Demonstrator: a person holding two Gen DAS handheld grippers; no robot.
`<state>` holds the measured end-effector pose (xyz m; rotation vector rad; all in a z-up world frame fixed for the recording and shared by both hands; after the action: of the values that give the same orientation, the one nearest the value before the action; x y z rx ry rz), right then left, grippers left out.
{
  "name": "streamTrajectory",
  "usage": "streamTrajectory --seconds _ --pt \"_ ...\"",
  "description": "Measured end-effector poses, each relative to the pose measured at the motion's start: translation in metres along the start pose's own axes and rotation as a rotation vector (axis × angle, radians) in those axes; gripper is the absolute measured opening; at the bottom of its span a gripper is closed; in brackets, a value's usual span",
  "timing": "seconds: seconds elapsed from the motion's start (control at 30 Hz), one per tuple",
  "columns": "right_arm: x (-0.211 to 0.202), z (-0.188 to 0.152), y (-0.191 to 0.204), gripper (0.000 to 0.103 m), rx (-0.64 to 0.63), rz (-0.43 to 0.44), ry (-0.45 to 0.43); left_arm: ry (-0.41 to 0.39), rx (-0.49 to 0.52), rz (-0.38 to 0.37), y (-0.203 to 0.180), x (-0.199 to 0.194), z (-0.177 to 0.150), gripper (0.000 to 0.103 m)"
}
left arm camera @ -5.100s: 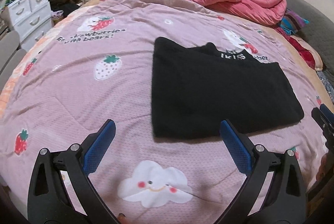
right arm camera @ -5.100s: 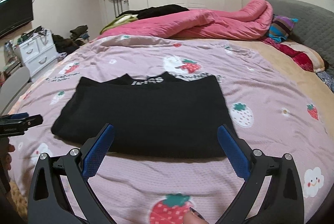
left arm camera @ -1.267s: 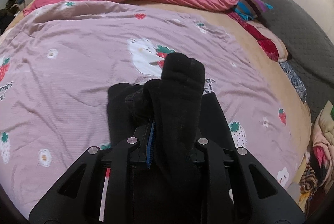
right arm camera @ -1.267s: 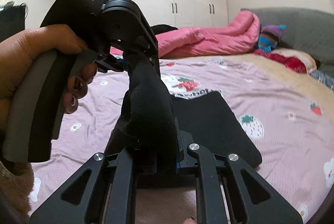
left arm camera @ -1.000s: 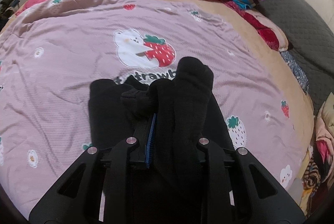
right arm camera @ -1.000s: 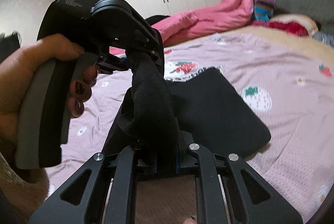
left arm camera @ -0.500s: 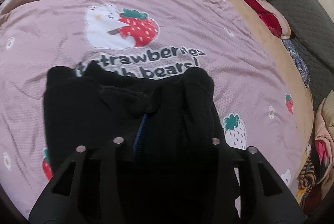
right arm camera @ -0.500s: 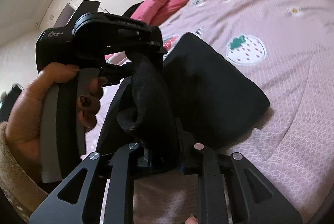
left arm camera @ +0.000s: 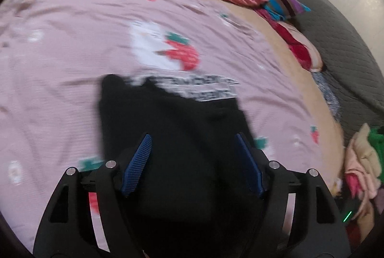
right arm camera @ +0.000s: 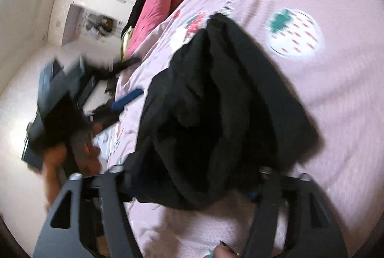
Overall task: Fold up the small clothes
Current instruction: 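Lay the folded side down on the bundle and open the right tool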
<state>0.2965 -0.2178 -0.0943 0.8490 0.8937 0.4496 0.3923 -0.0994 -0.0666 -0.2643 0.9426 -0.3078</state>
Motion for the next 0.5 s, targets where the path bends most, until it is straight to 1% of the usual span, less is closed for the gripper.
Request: streamTrajectory --seconds 0.07,0.17,0.23,0.27,0.3,0.33,0.37,0.4,0.43,0.5 --pt "0.004 0.013 0.007 0.073 -0.042 0.001 0.033 -0.014 0.017 0.063 0.022 -0.008 -0.012 0.064" --pt "0.025 0.032 0.006 0.074 -0.071 0.003 0.112 -0.018 0.024 0.11 0.044 -0.015 -0.025 0.064" --pt "0.036 0.039 0.001 0.071 -0.108 -0.052 0.138 -0.017 0.027 0.127 0.051 -0.016 -0.032 0.064" --pt "0.043 0.04 0.0 0.069 -0.141 -0.066 0.157 -0.015 0.033 0.137 0.053 -0.016 -0.036 0.064" --pt "0.046 0.044 -0.002 0.059 -0.162 -0.089 0.164 -0.014 0.037 0.139 0.055 -0.017 -0.039 0.066" --pt "0.049 0.046 -0.002 0.045 -0.188 -0.114 0.169 -0.017 0.043 0.143 0.055 -0.018 -0.041 0.068" --pt "0.052 0.047 0.001 0.036 -0.224 -0.122 0.175 -0.019 0.05 0.145 0.054 -0.018 -0.043 0.068" --pt "0.053 0.048 0.003 0.023 -0.252 -0.123 0.174 -0.021 0.061 0.149 0.053 -0.018 -0.044 0.068" --pt "0.053 0.047 0.008 0.02 -0.284 -0.125 0.172 -0.025 0.069 0.157 0.051 -0.019 -0.044 0.068" --pt "0.043 0.047 0.021 0.018 -0.367 -0.125 0.168 -0.028 0.081 0.154 0.045 -0.019 -0.044 0.068"
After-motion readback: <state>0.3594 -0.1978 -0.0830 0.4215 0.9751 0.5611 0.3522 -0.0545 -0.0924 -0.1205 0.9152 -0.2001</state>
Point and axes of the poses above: each gripper's, at about its wrist camera, not at the fingertips, and x roughly the way its jaws point, y to its left, z to its top, the point moved 9 cm from there along x, roughly the way its jaws point, and after that the axes turned 3 degrees about -y, right-handed, at the moved point
